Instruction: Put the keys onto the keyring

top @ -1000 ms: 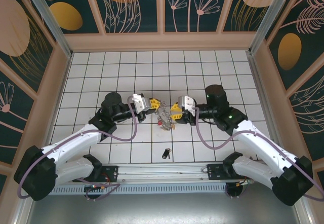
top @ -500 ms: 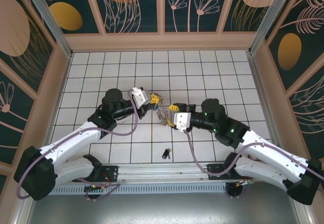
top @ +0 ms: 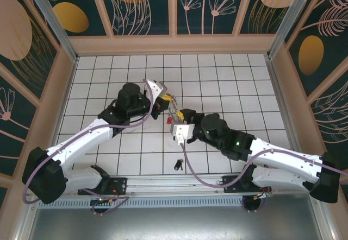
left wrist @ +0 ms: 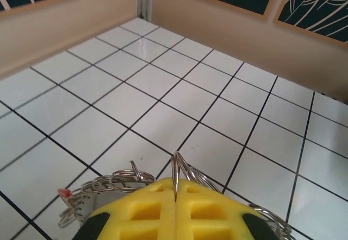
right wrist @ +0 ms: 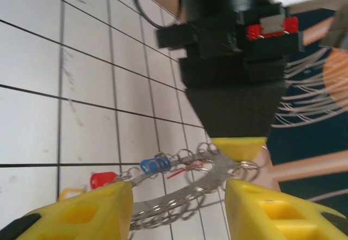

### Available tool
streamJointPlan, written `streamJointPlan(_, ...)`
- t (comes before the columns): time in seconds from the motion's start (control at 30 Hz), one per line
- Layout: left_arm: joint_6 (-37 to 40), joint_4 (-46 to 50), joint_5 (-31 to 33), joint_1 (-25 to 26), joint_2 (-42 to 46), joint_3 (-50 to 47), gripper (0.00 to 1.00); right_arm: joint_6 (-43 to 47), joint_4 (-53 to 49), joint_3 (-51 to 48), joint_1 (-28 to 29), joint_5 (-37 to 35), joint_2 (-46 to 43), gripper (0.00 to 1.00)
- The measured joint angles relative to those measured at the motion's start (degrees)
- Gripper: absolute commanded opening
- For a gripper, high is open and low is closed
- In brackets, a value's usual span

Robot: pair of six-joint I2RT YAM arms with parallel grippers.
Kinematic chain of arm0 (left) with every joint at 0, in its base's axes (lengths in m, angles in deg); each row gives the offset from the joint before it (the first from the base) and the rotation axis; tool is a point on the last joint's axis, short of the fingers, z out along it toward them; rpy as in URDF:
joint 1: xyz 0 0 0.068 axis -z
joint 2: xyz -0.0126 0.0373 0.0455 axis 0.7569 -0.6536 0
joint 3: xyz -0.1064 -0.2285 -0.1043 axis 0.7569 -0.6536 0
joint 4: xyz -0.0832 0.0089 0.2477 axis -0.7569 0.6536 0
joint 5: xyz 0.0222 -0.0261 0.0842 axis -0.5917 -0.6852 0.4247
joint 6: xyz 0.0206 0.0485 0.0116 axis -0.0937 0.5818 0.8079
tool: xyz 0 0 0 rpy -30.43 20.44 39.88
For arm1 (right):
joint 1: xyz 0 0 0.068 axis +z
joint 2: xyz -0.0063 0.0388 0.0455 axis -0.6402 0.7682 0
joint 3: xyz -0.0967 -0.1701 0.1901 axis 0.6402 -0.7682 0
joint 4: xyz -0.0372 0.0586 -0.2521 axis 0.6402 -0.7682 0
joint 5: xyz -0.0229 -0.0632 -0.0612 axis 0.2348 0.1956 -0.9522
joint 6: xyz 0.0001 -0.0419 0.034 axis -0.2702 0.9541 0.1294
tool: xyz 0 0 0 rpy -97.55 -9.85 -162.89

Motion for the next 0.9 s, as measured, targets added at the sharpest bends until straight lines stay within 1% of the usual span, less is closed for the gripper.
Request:
streamJointPlan(0.13, -4.1, 3.7, 0.5, 0.0, -1.3, 1.9, 0.00, -2.3, -0.3, 1.9, -1.9, -2.3, 1.0, 0.50)
streamJointPlan(0.37, -9.2, 7.7, 1.2, 0.0, -3.0, 6.2, 0.00, -3.8, -4.7, 4.9, -2.1, 1.5, 1.7, 0.52)
streamJointPlan(0.5, -11.0, 8.1, 1.1, 0.0, -3.0, 6.6, 0.00, -3.8, -6.3, 6.2, -2.1, -0.1, 5.0, 0.52)
streamJointPlan(0.67, -12.0, 8.4, 1.0, 0.0, -3.0, 6.6, 0.00, -5.0, -8.5, 8.0, -3.8, -5.6, 9.7, 0.45)
streamJointPlan(0.77, -12.0, 8.4, 0.9, 0.0, -3.0, 6.6, 0.00, -5.8, -8.8, 8.2, -5.4, -7.2, 9.8, 0.43)
streamJointPlan(0.9, -12.0, 8.4, 0.9, 0.0, -3.0, 6.6, 0.00, -6.1, -8.7, 8.2, -5.9, -7.9, 9.0, 0.38)
